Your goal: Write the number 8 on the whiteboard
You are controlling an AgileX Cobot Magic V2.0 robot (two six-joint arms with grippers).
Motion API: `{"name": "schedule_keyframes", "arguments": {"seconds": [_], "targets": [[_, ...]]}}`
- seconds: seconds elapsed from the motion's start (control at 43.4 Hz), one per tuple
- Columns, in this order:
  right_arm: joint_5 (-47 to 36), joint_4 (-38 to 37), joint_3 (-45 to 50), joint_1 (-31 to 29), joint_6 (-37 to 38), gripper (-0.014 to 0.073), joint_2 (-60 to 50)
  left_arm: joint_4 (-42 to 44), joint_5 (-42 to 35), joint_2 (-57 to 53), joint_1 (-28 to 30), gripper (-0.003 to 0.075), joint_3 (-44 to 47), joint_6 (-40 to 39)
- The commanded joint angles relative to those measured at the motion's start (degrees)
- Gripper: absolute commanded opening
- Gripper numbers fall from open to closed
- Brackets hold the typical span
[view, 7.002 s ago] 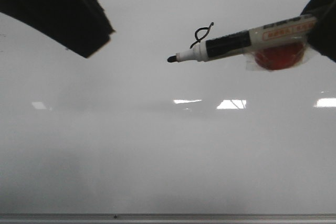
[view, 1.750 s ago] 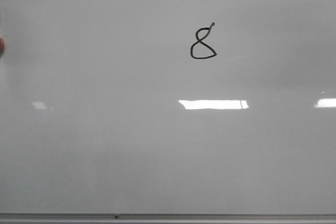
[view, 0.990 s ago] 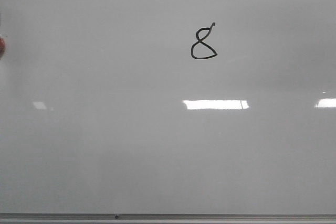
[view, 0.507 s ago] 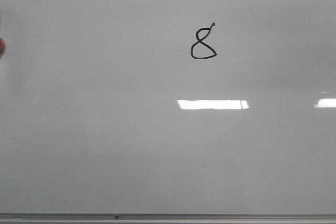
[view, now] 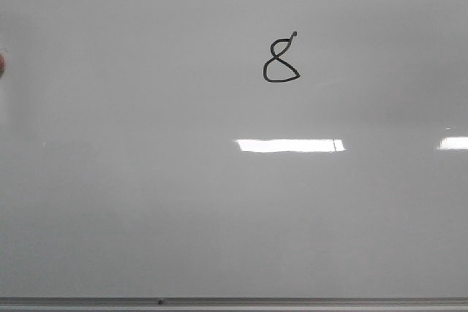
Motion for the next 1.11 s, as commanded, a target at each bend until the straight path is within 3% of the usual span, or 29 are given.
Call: {"name": "schedule_keyframes", "arguments": {"seconds": [0.0, 0.438, 0.622, 1.083], "targets": [[-3.0, -0.6, -1.3, -0.4, 0.2, -0.0108, 0.2, -0.5, -5.5, -0.8, -0.5, -0.002, 0.8, -0.1], [-3.0, -0.6, -1.3, -0.4, 0.2, -0.0108, 0.2, -0.5, -5.8, -0.8, -0.5, -0.002, 0.8, 0.1], [-3.0, -0.6, -1.3, -0.4, 0.2, -0.0108, 0.2, -3.1, -6.8, -0.8, -1.7, -0.002, 0.8, 6.3], [-3.0, -0.6, -1.3, -0.4, 0.2, -0.0108, 0.2, -3.1, -6.9, -0.8, -3.0, -0.002, 0.8, 6.4]]}}
